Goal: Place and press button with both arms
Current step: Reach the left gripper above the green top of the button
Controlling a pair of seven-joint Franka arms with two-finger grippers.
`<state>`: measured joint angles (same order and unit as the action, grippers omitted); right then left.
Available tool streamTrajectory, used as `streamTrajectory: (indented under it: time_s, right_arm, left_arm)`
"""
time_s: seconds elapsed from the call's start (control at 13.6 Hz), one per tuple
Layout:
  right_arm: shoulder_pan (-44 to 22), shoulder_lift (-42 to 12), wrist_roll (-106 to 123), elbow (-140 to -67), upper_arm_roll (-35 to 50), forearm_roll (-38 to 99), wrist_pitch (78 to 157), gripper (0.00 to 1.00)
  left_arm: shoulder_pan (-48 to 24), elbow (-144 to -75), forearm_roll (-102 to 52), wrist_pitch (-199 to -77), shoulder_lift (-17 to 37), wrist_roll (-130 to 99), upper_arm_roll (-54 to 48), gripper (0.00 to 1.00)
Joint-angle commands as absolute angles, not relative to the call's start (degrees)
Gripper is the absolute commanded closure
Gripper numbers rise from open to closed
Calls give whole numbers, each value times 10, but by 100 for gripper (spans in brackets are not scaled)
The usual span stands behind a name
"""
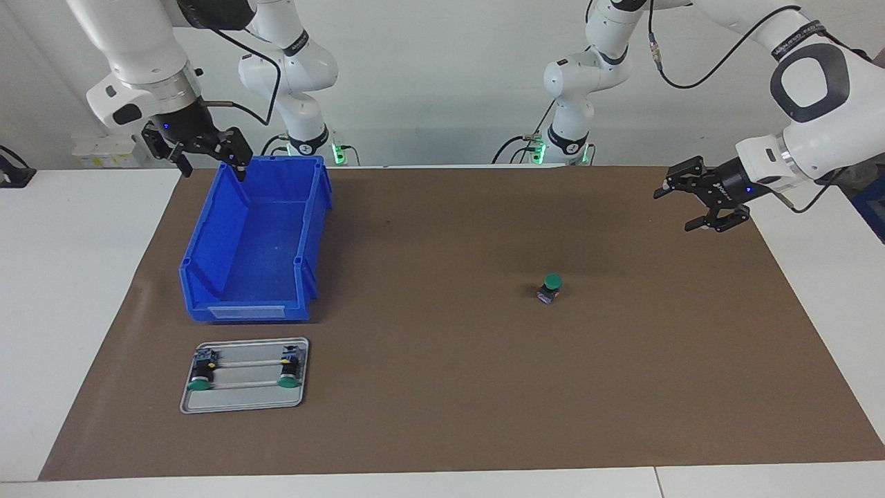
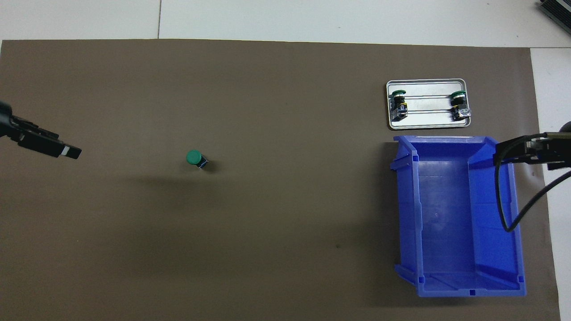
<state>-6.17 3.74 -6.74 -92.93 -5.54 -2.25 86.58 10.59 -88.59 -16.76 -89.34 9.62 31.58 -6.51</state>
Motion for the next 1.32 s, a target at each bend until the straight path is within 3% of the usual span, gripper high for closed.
streamTrajectory:
  time_s: [0.0,0.22,0.44,0.73,0.95,1.1,1.25]
  right_arm:
    - [-53,47,-54,-936,-49,-11,861,0]
    - [-53,47,-54,-936,-49,-11,861,0]
    - [-53,47,-54,-936,-49,-11,861,0]
    - [-53,46,-54,-936,-49,-11,862,0]
    - [-53,47,-54,-936,-49,-11,861,0]
    - [-53,47,-54,-936,-49,-11,862,0]
    - [-53,46,-54,-936,-49,-11,861,0]
  left_arm:
    - [18,-921,-114,-962,58,170,-54,1]
    - [24,-935,-116,-967,50,168,-56,3]
    - [15,-943,-120,-985,48,155,-57,16]
    - [-46,-1061,-115,-1102,7,-61,-58,50]
    - [-84,-1077,-115,-1110,6,-175,-58,87]
    - [-103,-1118,-114,-1162,8,-194,-57,98]
    - [-103,-1133,-109,-1193,20,-194,-57,100]
